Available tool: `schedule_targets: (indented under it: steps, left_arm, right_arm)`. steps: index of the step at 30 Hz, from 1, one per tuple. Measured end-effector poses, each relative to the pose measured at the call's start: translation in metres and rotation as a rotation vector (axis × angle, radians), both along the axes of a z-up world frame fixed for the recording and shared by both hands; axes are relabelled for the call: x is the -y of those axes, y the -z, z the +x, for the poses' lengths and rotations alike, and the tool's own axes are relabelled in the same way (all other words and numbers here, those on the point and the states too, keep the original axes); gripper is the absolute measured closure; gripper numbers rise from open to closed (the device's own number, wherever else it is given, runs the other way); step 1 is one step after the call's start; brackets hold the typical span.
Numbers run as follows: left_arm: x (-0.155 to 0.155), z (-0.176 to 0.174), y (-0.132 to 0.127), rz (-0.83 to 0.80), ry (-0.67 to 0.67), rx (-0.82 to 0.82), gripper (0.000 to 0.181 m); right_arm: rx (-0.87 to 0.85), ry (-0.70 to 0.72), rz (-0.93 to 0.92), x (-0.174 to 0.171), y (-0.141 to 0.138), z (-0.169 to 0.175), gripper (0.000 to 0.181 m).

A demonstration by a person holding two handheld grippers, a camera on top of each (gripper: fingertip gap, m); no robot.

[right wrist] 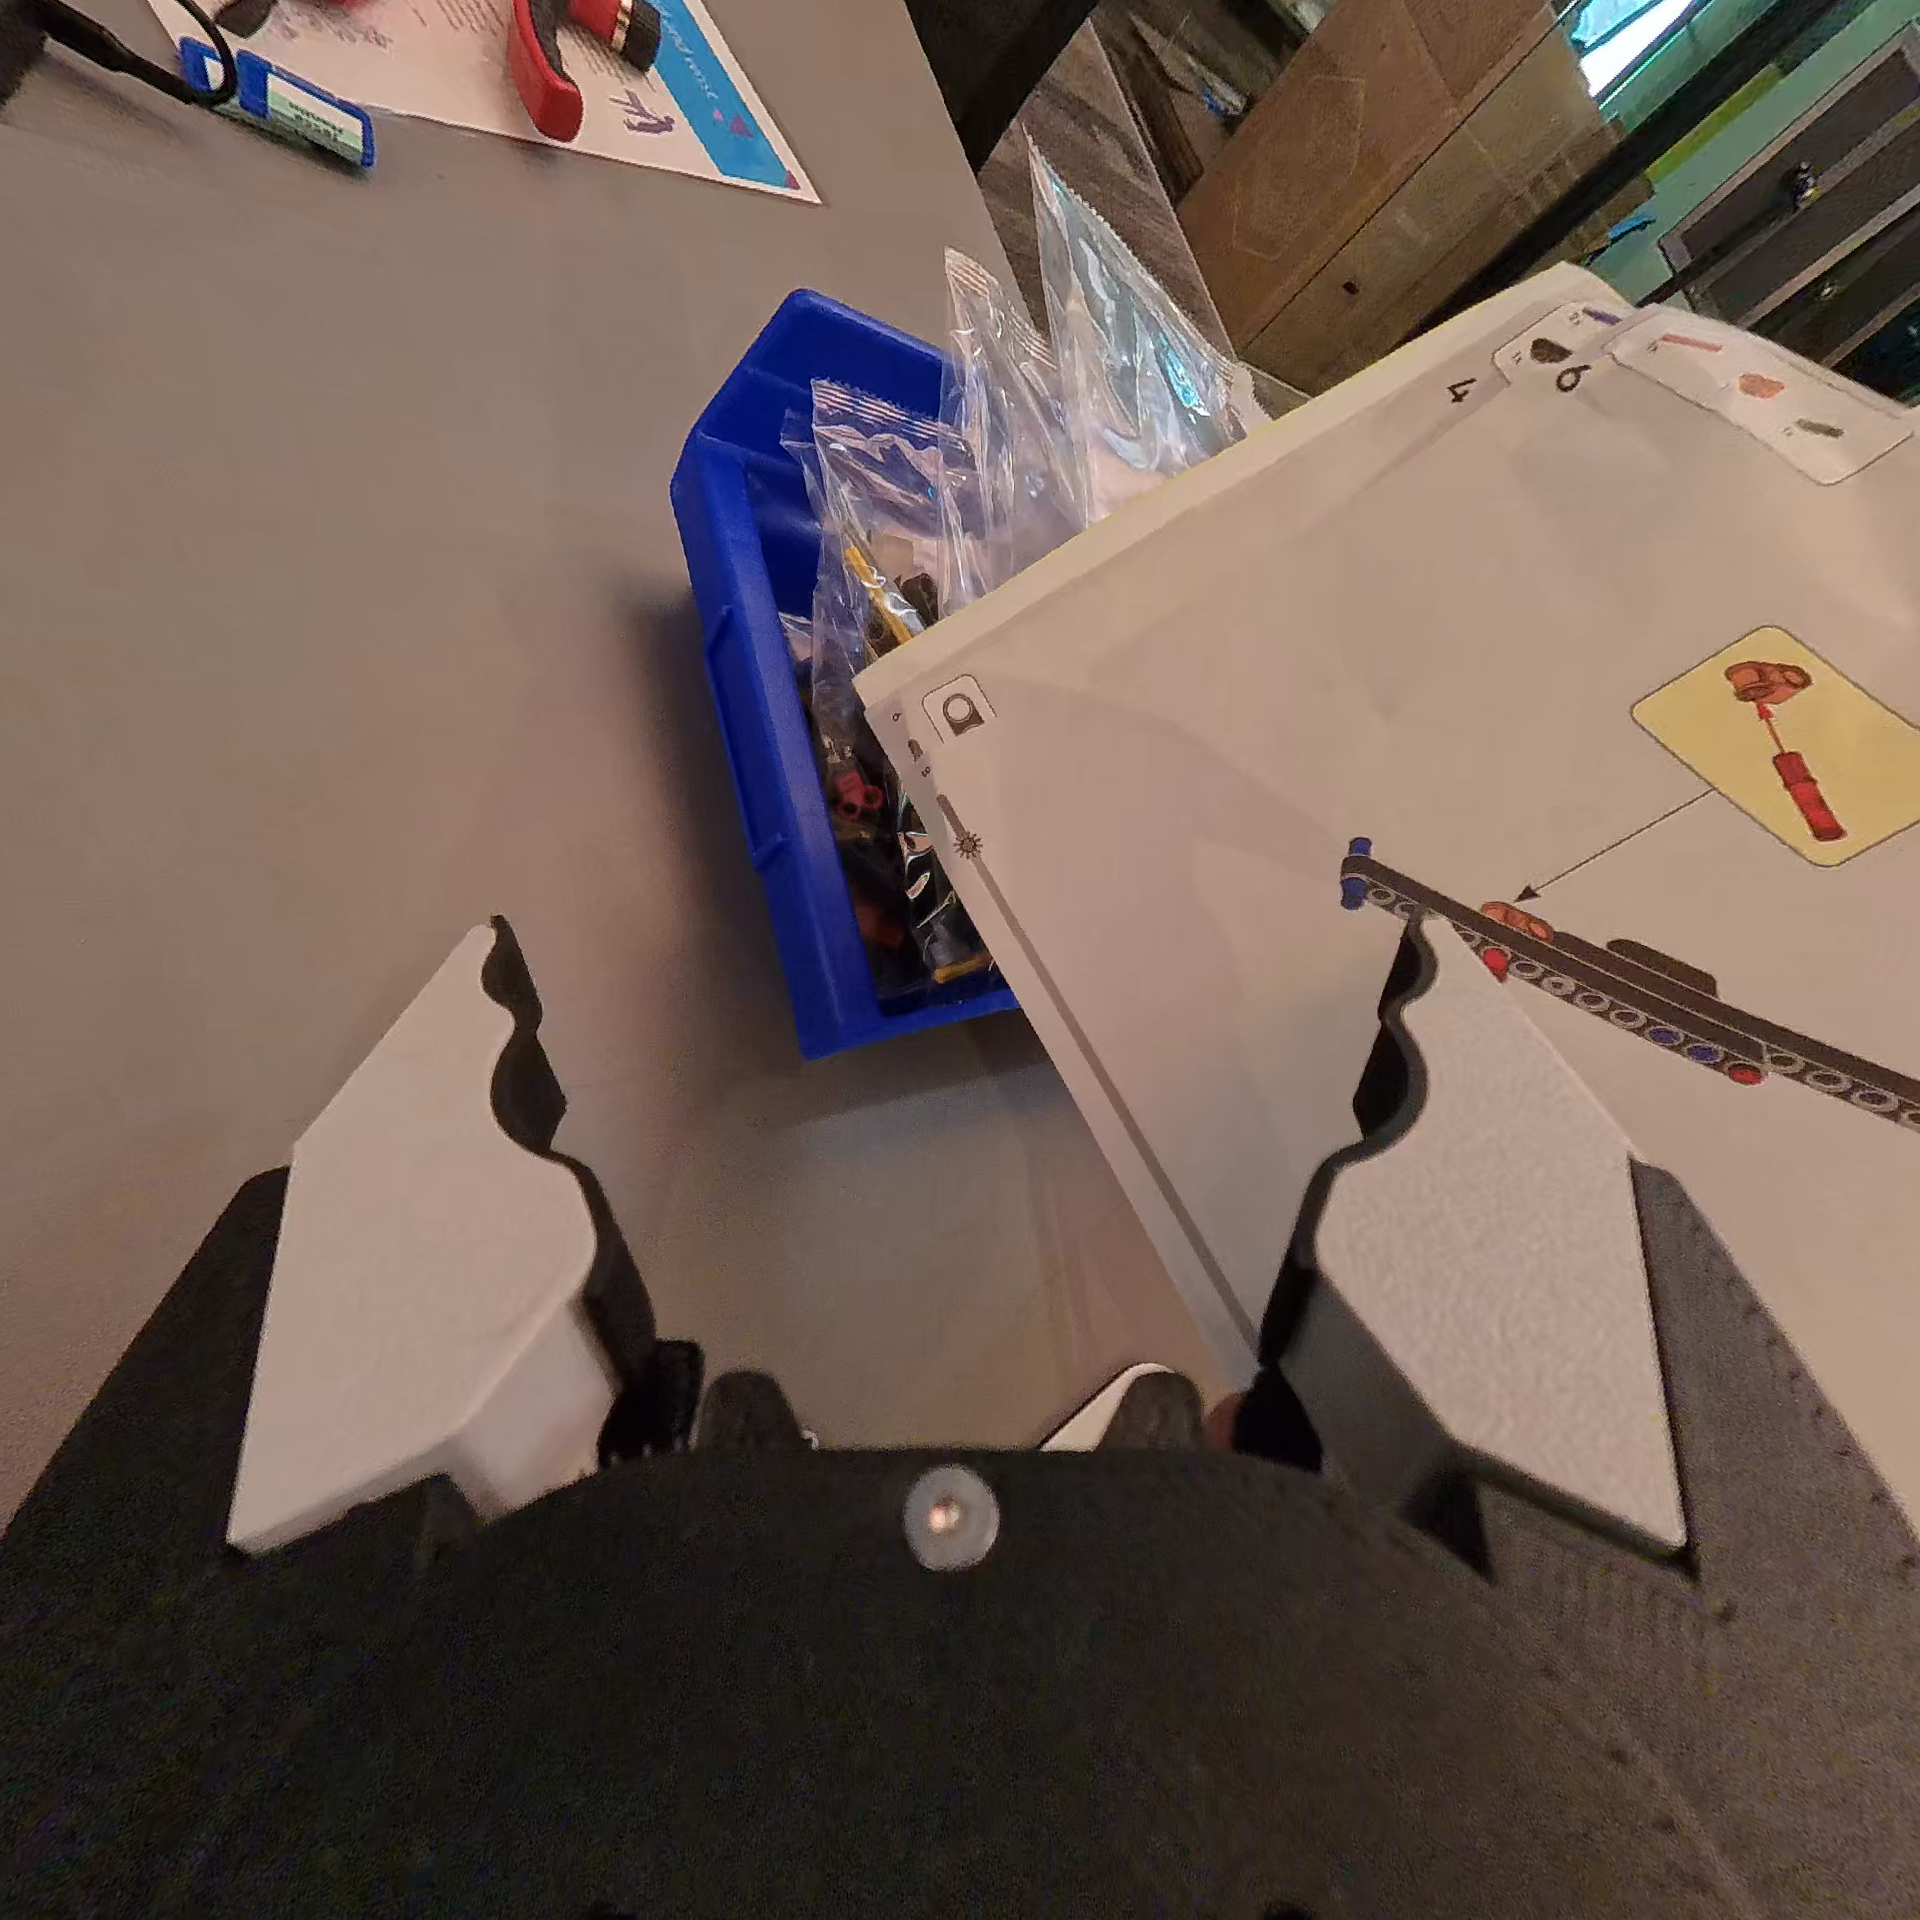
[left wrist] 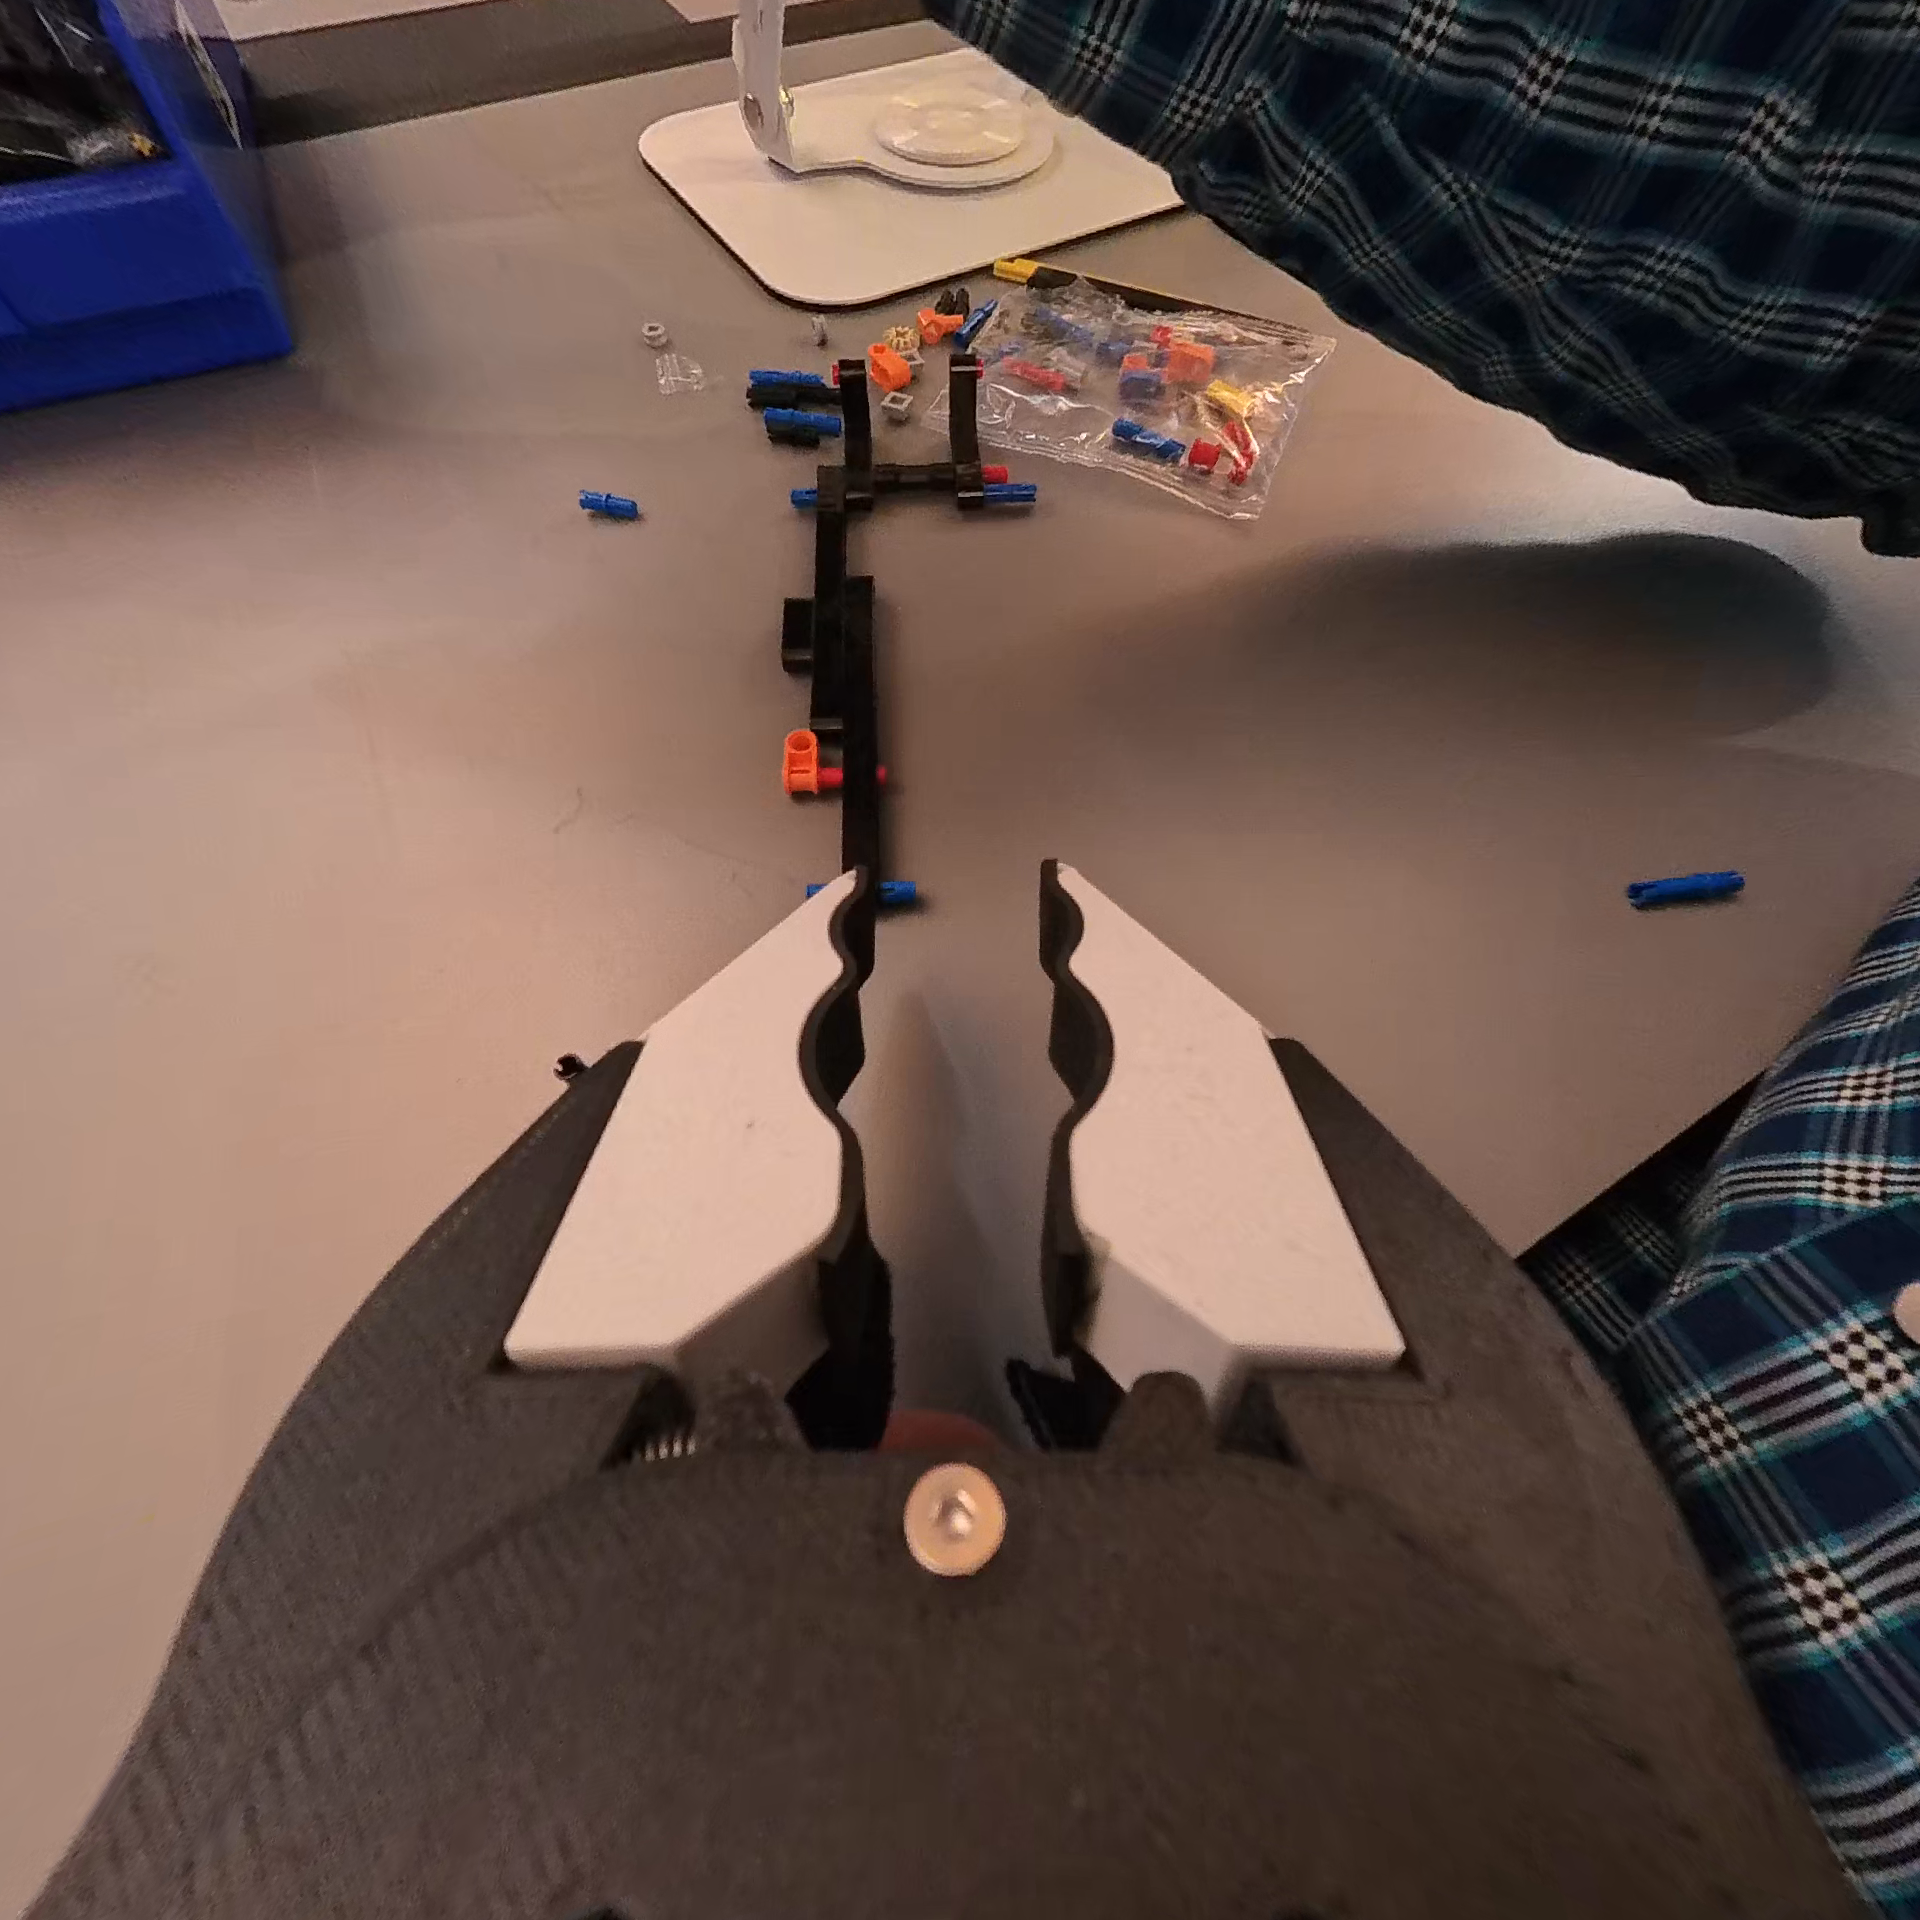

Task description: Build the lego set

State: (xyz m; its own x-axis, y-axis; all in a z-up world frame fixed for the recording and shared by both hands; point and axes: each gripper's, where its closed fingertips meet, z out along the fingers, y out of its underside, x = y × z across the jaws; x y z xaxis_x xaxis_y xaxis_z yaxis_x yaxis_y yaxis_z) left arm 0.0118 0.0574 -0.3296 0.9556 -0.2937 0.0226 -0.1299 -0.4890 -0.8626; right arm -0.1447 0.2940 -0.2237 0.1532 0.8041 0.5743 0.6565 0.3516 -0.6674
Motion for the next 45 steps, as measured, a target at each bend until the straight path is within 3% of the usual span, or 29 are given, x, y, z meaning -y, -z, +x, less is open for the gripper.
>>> schedule_targets:
  steps: [22,28,35,41,45]
  left_arm:
    - [0.0,0.001,0.0,-0.001,0.004,-0.001,0.151]
    - [0.0,0.0,-0.001,0.004,-0.004,-0.003,0.15]
    - [-0.002,-0.004,0.001,-0.007,-0.036,-0.032,0.136]
    - [-0.007,-0.016,0.001,-0.02,-0.126,-0.054,0.128]
    - [-0.013,-0.024,0.002,-0.052,-0.173,-0.113,0.127]
  right_arm:
    - [-0.027,0.004,-0.015,0.002,-0.012,0.008,0.028]
    - [-0.076,-0.075,-0.073,0.026,-0.03,0.032,0.037]
    - [-0.088,-0.178,-0.212,0.058,-0.022,0.095,0.067]
    - [0.018,-0.306,-0.387,0.106,0.031,0.142,0.117]
    - [0.101,-0.356,-0.514,0.135,0.074,0.159,0.135]
